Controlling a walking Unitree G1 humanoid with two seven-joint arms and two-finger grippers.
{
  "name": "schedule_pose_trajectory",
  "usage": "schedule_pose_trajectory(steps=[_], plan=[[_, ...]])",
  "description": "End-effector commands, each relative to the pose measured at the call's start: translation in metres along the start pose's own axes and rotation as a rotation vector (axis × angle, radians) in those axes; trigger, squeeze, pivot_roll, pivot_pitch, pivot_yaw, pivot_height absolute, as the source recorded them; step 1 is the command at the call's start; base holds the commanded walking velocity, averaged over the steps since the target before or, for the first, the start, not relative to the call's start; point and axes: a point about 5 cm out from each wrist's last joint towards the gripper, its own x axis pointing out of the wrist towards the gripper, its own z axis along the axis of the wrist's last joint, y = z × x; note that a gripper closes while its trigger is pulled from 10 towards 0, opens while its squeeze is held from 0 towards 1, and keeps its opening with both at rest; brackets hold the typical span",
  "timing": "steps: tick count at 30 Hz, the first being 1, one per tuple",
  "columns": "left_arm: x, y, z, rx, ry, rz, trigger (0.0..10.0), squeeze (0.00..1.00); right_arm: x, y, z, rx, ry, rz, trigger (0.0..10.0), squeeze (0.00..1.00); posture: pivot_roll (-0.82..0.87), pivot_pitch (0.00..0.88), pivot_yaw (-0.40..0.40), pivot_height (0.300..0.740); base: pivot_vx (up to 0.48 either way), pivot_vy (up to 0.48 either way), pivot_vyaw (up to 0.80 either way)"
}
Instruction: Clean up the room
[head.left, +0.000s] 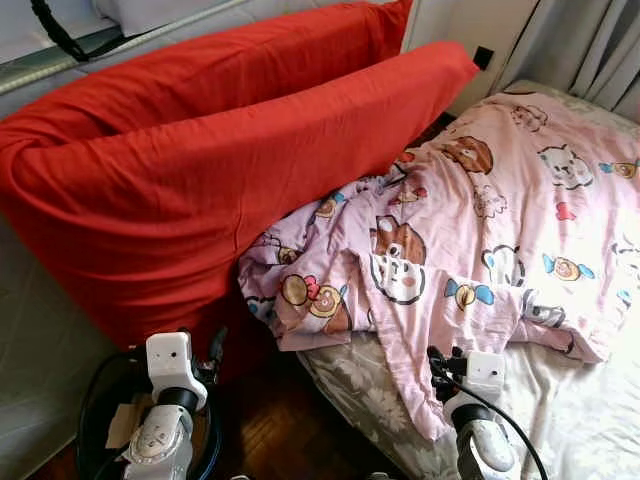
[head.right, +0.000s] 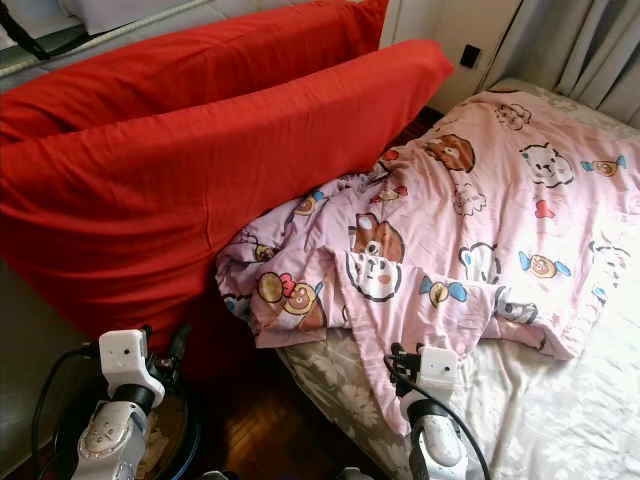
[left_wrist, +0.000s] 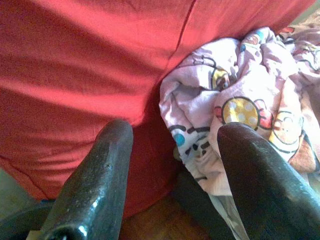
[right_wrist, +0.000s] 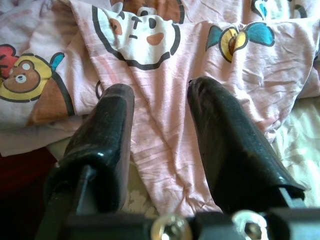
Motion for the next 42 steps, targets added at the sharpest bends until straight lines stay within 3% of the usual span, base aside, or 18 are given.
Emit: schedule_pose_trajectory(steps=[1,8,24,30,42], plan=[[-0.0043,-0.0011,-0.0042,0.0,0.027,0.001,10.0,0.0,-0.0019,-0.0027,-0.0015,-0.002,0.004,-0.019,10.0,0.0,0.07,0.191,-0.056,0.706,0.0,0.0,0.0],[-0.0043,-0.0011,-0.001,-0.001,0.027,0.004,10.0,0.0,-0.0012,-0.0024,-0.0031,-0.005,0.025,-0.031,10.0,0.0,0.07,0.203,-0.06,0.681,0.0,0.0,0.0],[-0.0039,-0.0046,0.0035,-0.004,0.029,0.0,10.0,0.0,-0.0014,-0.0017,-0.0035,-0.007,0.031,-0.033,10.0,0.0,0.08,0.21,-0.065,0.681,0.0,0.0,0.0],[-0.0031,-0.0054,0.0047,0.001,0.03,-0.006,10.0,0.0,-0.0019,-0.0008,-0.0051,-0.007,0.04,-0.029,10.0,0.0,0.08,0.209,-0.065,0.642,0.0,0.0,0.0],[-0.004,-0.0066,0.005,0.001,0.036,-0.01,10.0,0.0,-0.0032,-0.0006,-0.0047,-0.004,0.026,-0.032,10.0,0.0,0.08,0.209,-0.067,0.642,0.0,0.0,0.0]])
